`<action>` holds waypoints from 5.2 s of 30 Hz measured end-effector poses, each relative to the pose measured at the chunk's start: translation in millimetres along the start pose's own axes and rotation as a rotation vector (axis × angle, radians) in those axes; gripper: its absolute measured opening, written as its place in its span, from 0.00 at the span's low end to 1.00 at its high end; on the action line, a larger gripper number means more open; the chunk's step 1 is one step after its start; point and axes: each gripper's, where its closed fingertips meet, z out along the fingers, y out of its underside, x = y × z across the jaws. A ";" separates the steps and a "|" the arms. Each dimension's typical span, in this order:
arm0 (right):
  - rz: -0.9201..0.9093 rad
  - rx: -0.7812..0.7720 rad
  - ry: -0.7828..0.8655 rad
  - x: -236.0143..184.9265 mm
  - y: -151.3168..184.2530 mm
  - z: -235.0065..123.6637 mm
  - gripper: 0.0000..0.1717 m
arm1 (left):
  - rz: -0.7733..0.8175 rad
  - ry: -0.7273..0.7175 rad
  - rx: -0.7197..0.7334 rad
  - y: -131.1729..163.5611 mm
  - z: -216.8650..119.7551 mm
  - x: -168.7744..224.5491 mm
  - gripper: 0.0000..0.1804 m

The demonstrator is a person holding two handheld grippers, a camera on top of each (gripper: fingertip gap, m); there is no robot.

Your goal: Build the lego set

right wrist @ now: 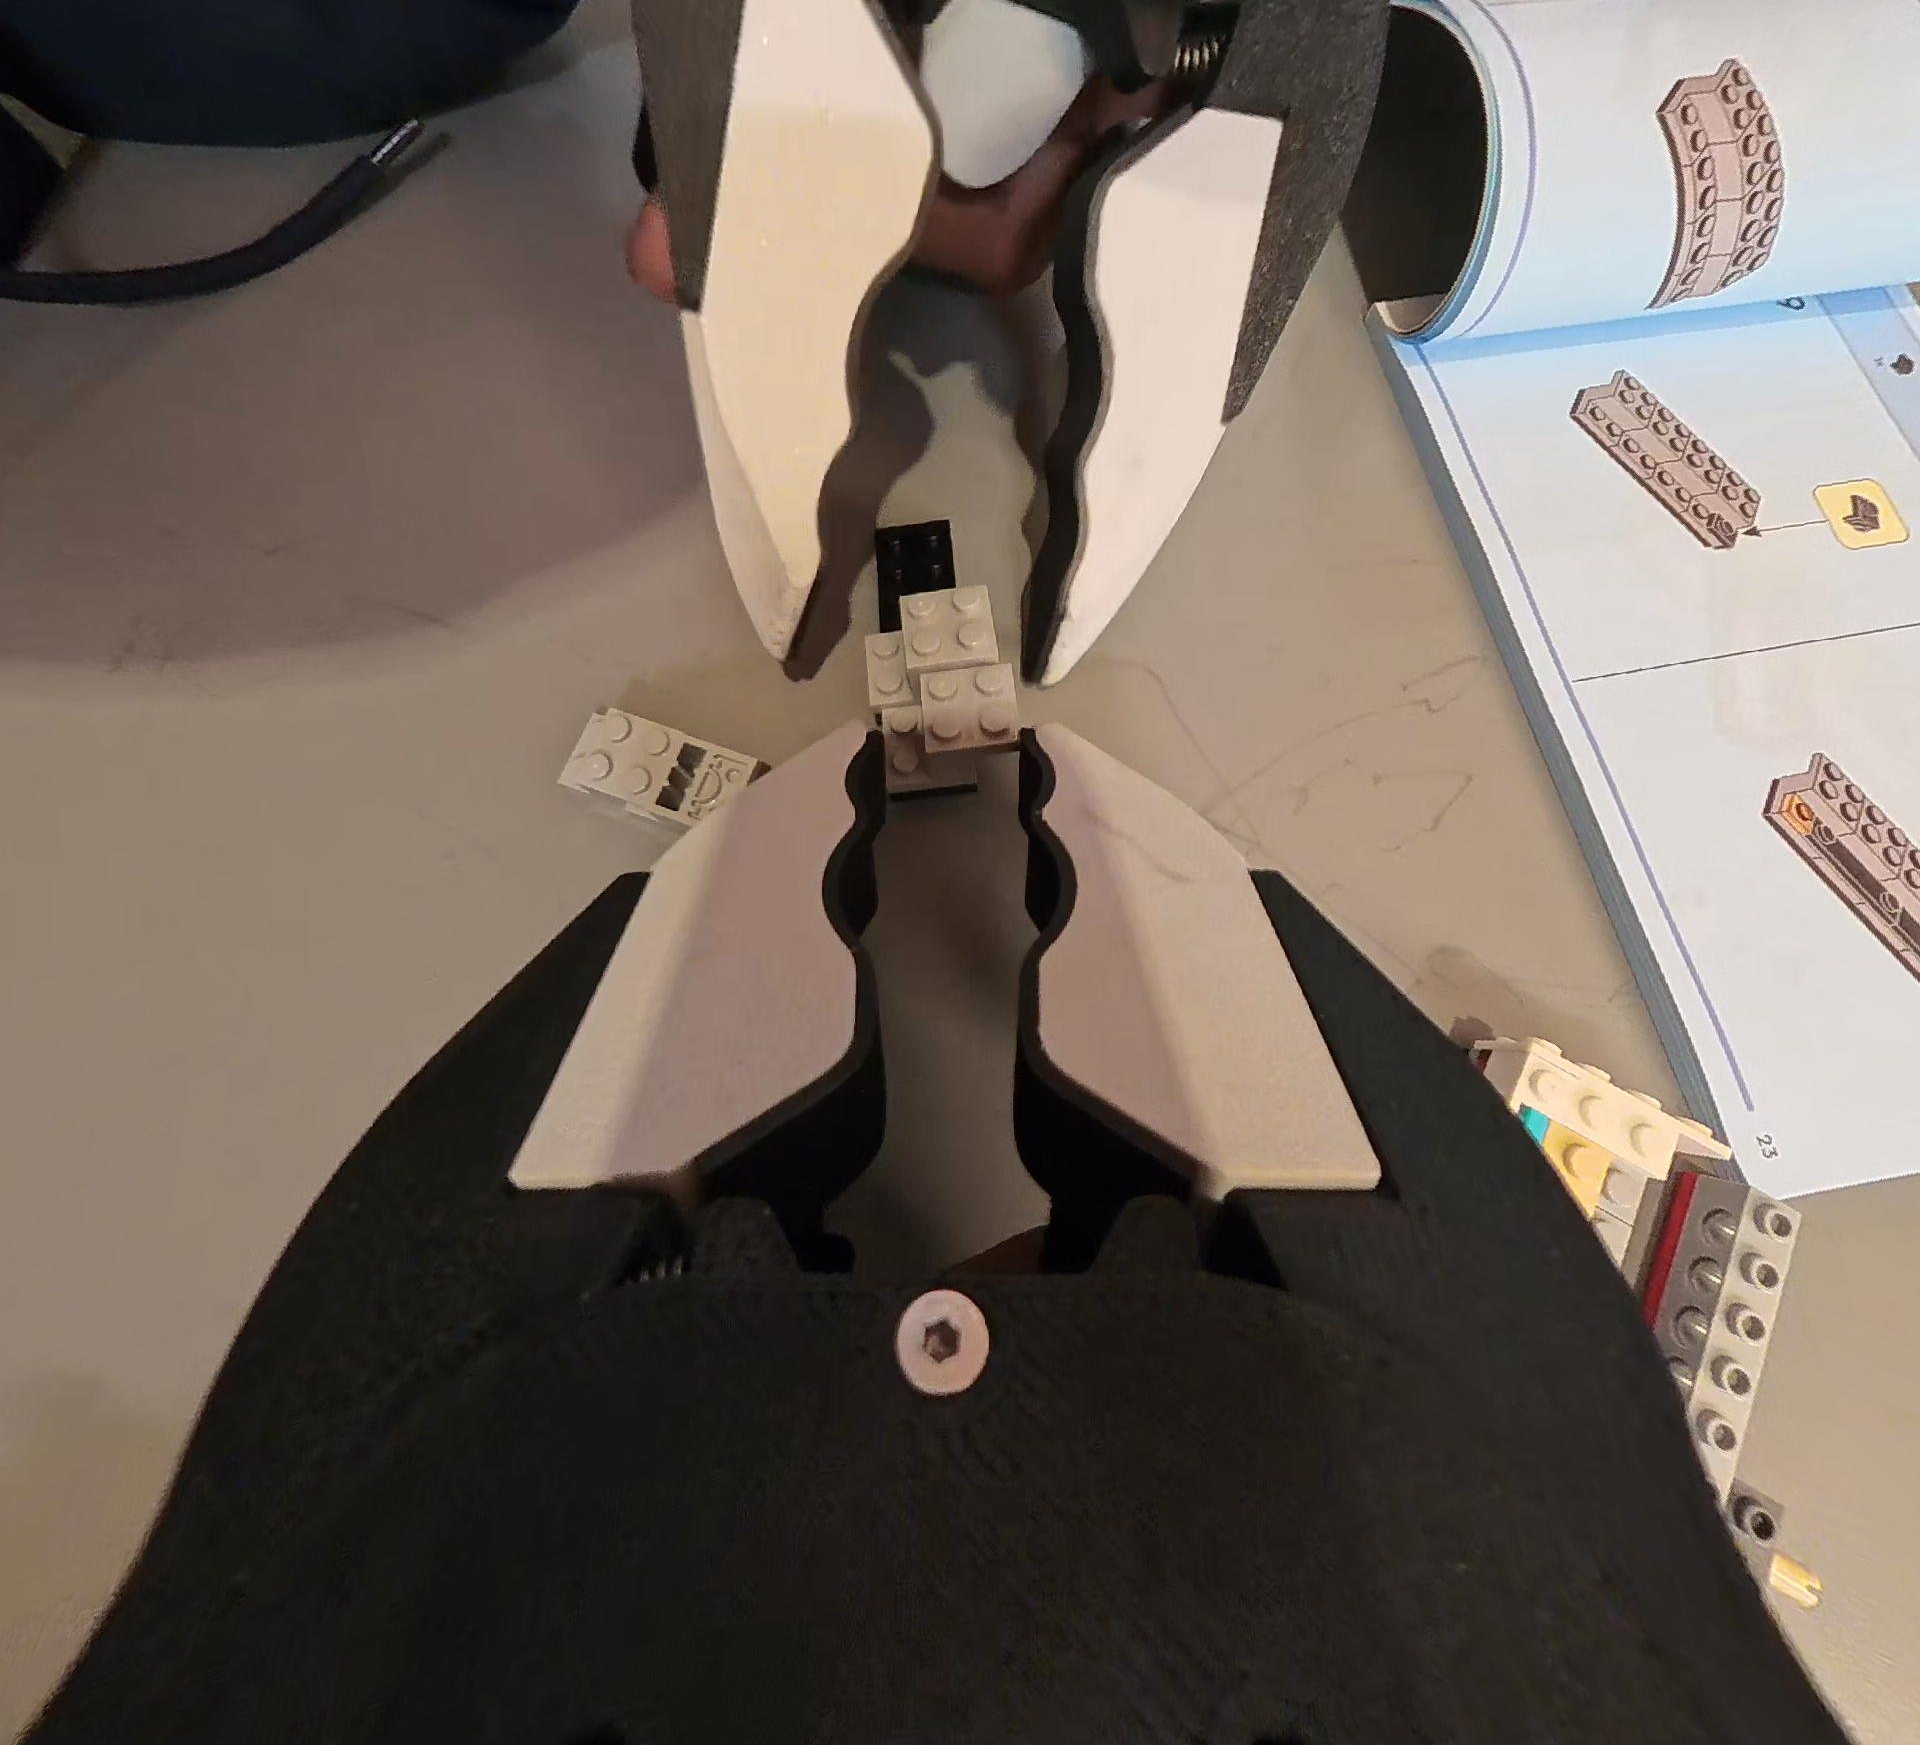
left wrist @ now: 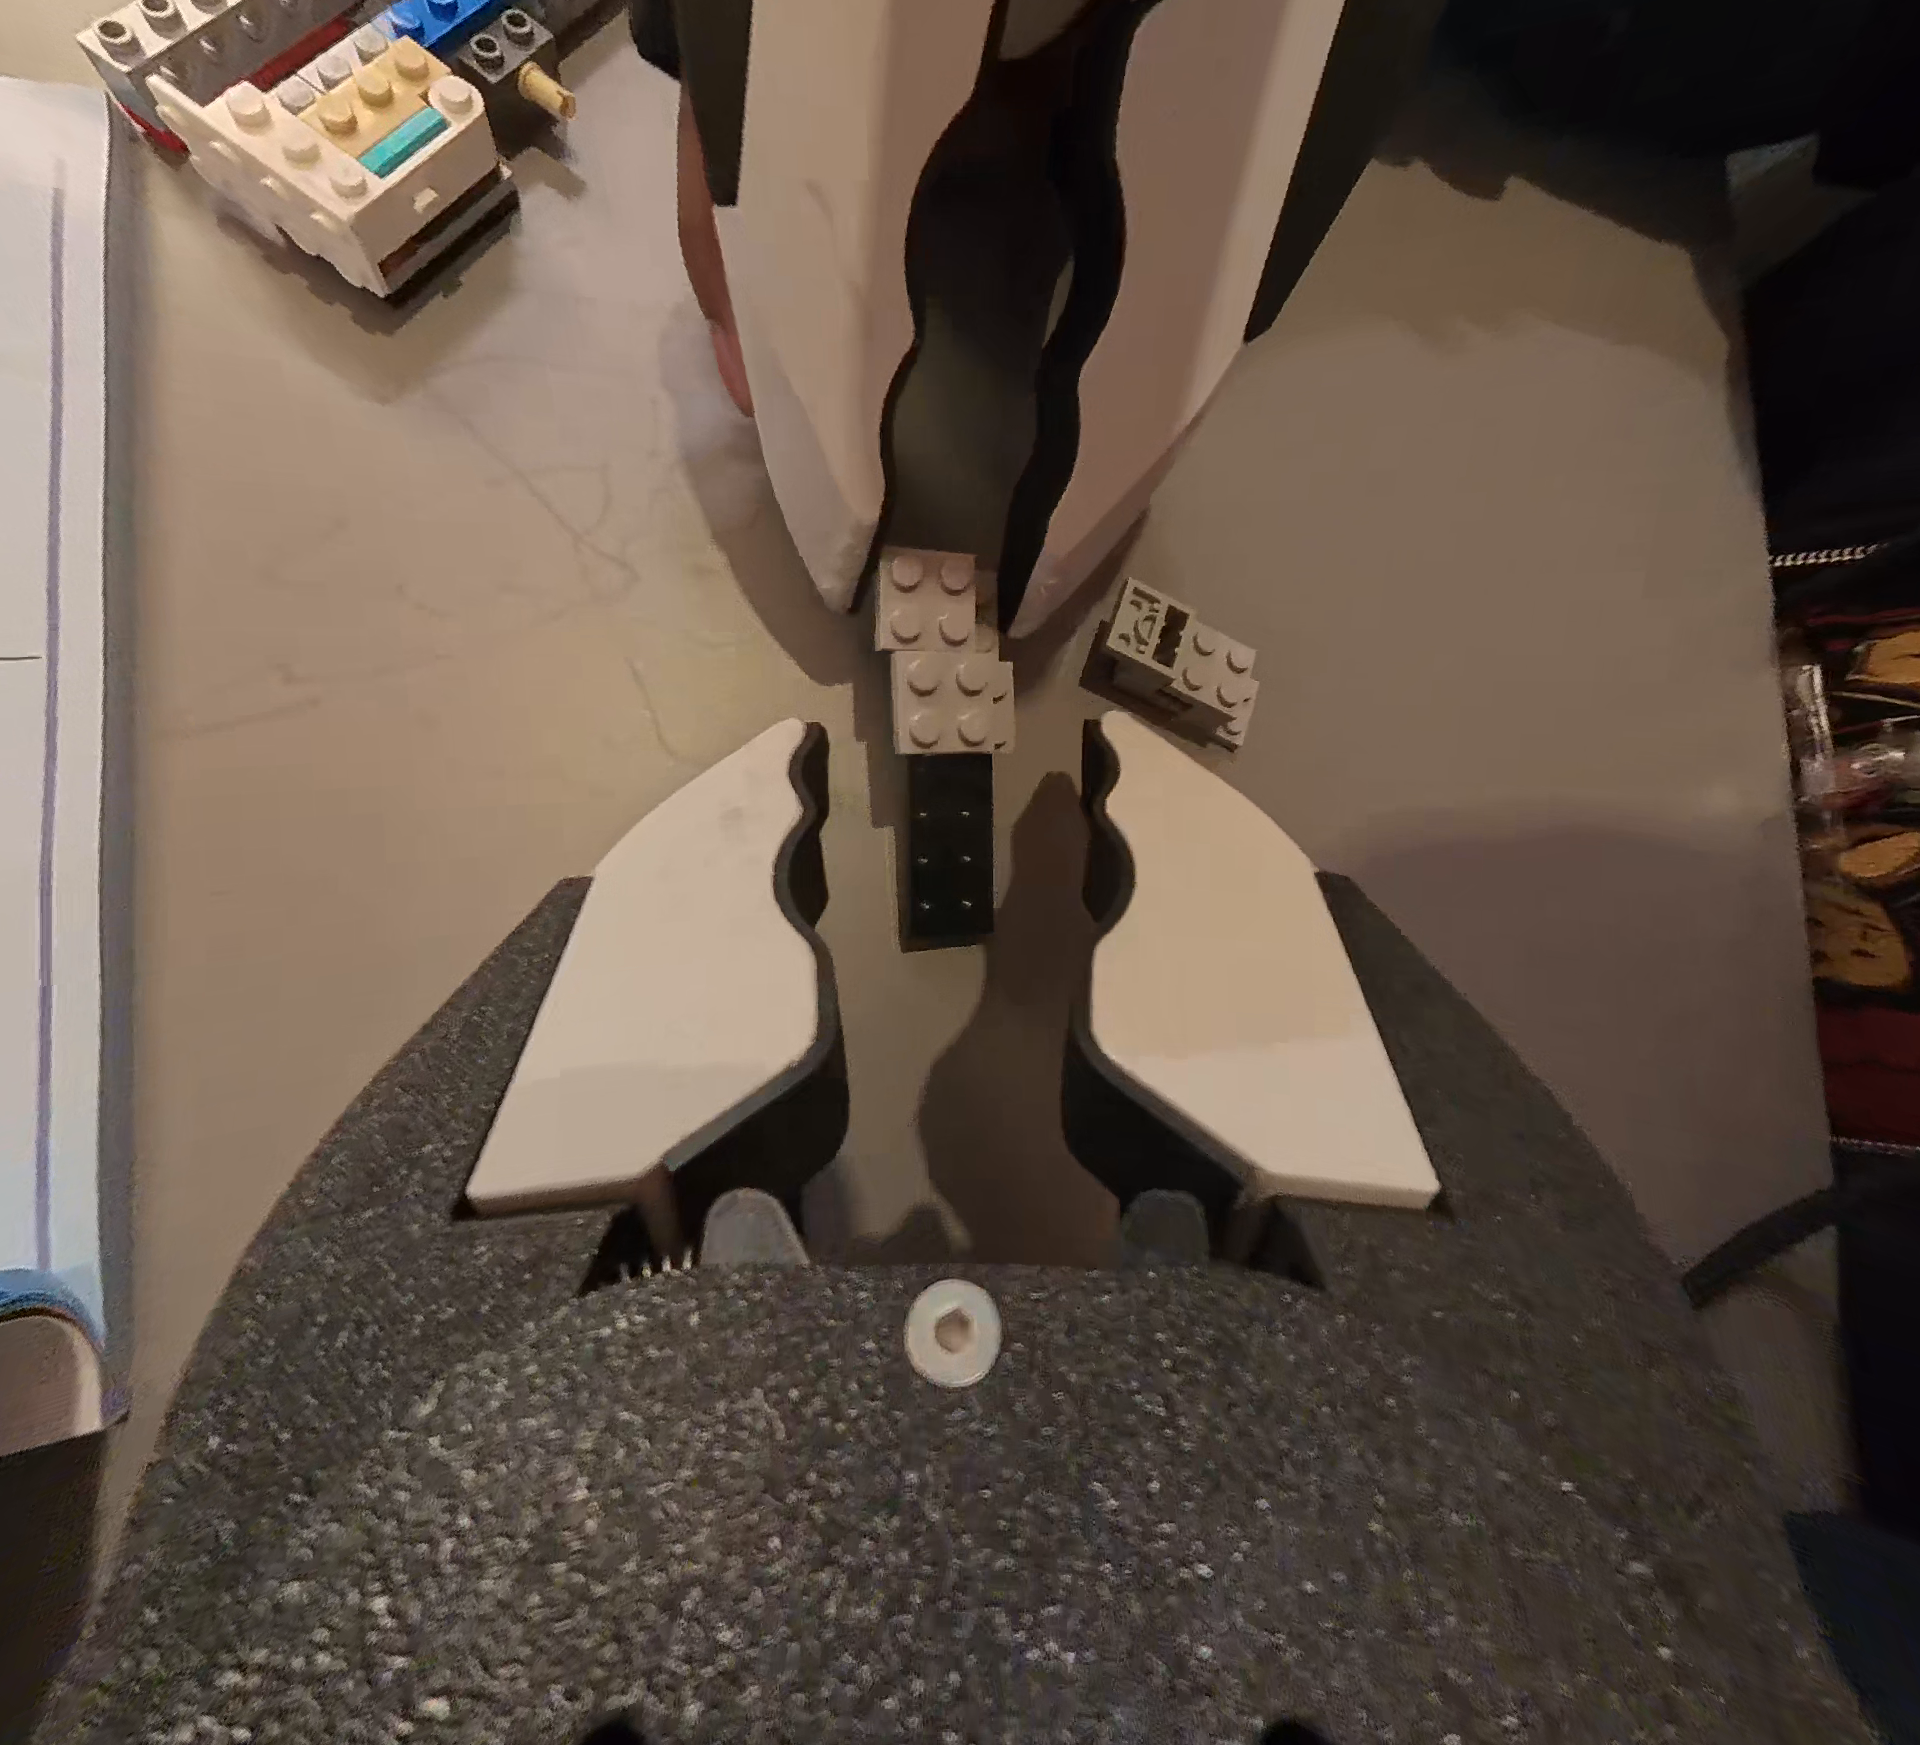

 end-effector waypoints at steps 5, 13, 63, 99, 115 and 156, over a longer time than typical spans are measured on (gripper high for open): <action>0.009 0.010 0.004 1.4 -1.0 -1.1 0.14 | 0.043 -0.026 -0.025 0.2 4.5 -0.6 0.20; 0.019 0.024 0.006 2.6 -2.4 -2.8 0.14 | 0.053 -0.046 -0.025 -0.1 5.0 -4.8 0.11; 0.610 0.199 -0.009 34.4 -13.8 -9.1 0.17 | 0.080 -0.207 0.129 -25.7 -13.7 -32.8 0.10; 0.621 0.218 0.015 34.0 -19.9 -8.2 0.10 | 0.211 -0.365 0.031 -23.7 -13.9 -39.8 0.10; 0.729 0.359 -0.192 22.5 -37.3 -14.9 0.08 | 0.019 -0.143 0.120 -29.7 -24.7 -19.0 0.10; 1.071 0.819 -0.359 49.2 -68.9 -45.8 0.14 | 0.155 -0.301 -0.163 -53.1 -54.8 -41.2 0.09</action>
